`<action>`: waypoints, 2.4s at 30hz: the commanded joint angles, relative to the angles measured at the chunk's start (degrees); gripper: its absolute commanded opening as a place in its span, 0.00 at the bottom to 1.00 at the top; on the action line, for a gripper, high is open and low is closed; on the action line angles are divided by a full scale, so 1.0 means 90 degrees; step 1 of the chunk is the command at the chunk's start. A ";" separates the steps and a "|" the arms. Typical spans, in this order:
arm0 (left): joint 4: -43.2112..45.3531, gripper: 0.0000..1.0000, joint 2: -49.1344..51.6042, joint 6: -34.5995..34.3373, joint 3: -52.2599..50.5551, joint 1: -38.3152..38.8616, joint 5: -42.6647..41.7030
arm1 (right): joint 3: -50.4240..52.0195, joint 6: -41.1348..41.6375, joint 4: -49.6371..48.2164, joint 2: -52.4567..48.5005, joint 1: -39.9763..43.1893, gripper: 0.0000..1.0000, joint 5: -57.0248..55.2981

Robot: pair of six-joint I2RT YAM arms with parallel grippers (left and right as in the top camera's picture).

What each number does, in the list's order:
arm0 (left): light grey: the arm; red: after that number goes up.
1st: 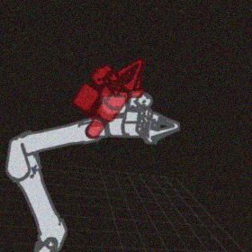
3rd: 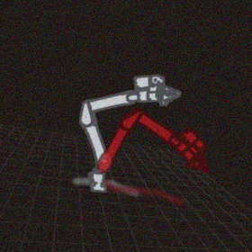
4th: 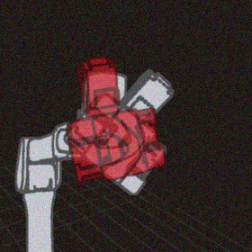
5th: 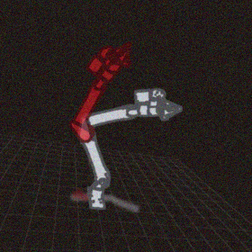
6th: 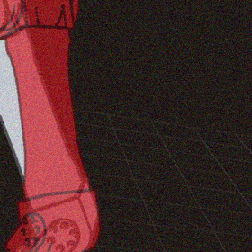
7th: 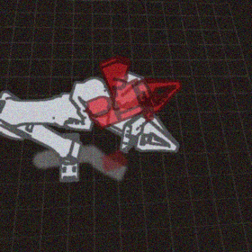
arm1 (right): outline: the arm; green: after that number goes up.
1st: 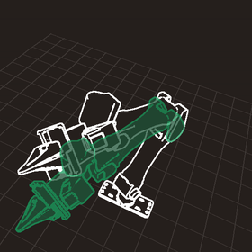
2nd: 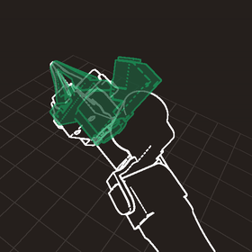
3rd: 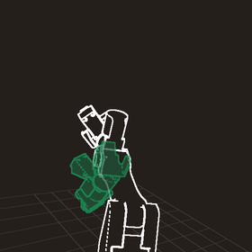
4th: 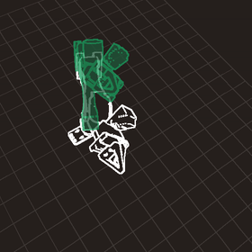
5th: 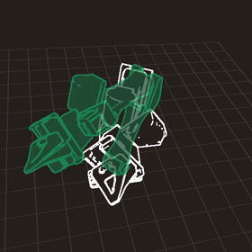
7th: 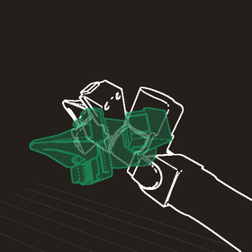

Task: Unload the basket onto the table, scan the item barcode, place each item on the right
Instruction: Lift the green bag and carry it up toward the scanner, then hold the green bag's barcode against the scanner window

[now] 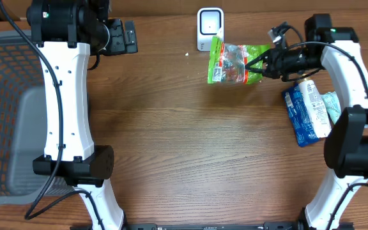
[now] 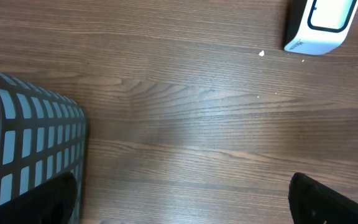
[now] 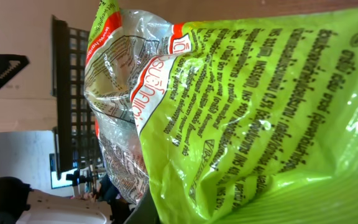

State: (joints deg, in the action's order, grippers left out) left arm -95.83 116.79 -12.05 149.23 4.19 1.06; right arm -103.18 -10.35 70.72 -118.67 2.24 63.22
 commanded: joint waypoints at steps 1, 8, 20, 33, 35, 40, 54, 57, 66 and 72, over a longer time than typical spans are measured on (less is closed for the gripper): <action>0.0010 1.00 0.0078 -0.0092 0.0007 0.0036 -0.0053 | -0.0214 -0.0017 -0.0090 0.0430 0.0041 0.04 0.0444; 0.0010 1.00 0.0078 -0.0092 0.0007 0.0036 -0.0053 | -0.0214 0.1379 -0.1484 0.0508 -0.0313 0.04 -0.1562; 0.0010 1.00 0.0078 -0.0092 0.0007 0.0036 -0.0053 | -0.0211 0.1783 -0.4070 0.0503 -0.2348 0.04 -0.9304; 0.0010 1.00 0.0078 -0.0090 0.0007 0.0036 -0.0053 | -0.0209 -0.2001 -0.6594 0.0095 -0.2929 0.04 -1.0928; 0.0010 1.00 0.0078 -0.0092 0.0007 0.0036 -0.0053 | -0.0209 -0.2521 -0.6819 -0.0041 -0.2934 0.04 -1.0928; 0.0010 1.00 0.0078 -0.0092 0.0007 0.0036 -0.0053 | -0.0209 -0.3614 -0.7346 -0.0333 -0.2934 0.04 -1.0921; 0.0010 1.00 0.0078 -0.0090 0.0007 0.0036 -0.0056 | -0.0209 -0.5501 -0.8750 -0.0760 -0.3026 0.04 -1.0656; 0.0010 0.99 0.0078 -0.0090 0.0007 0.0036 -0.0056 | -0.0209 -0.5612 -0.9017 -0.0964 -0.3072 0.04 -1.0610; 0.0010 1.00 0.0078 -0.0090 0.0007 0.0036 -0.0056 | -0.0211 -0.6965 -0.9430 -0.1392 -0.3164 0.04 -1.0367; 0.0010 1.00 0.0078 -0.0092 0.0007 0.0036 -0.0053 | -0.0209 -0.7342 -0.9712 -0.1401 -0.3172 0.04 -1.0309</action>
State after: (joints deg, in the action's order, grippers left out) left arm -95.83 116.79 -12.05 149.23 4.19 1.06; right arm -103.28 -72.84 -15.16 -132.62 -26.02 -29.82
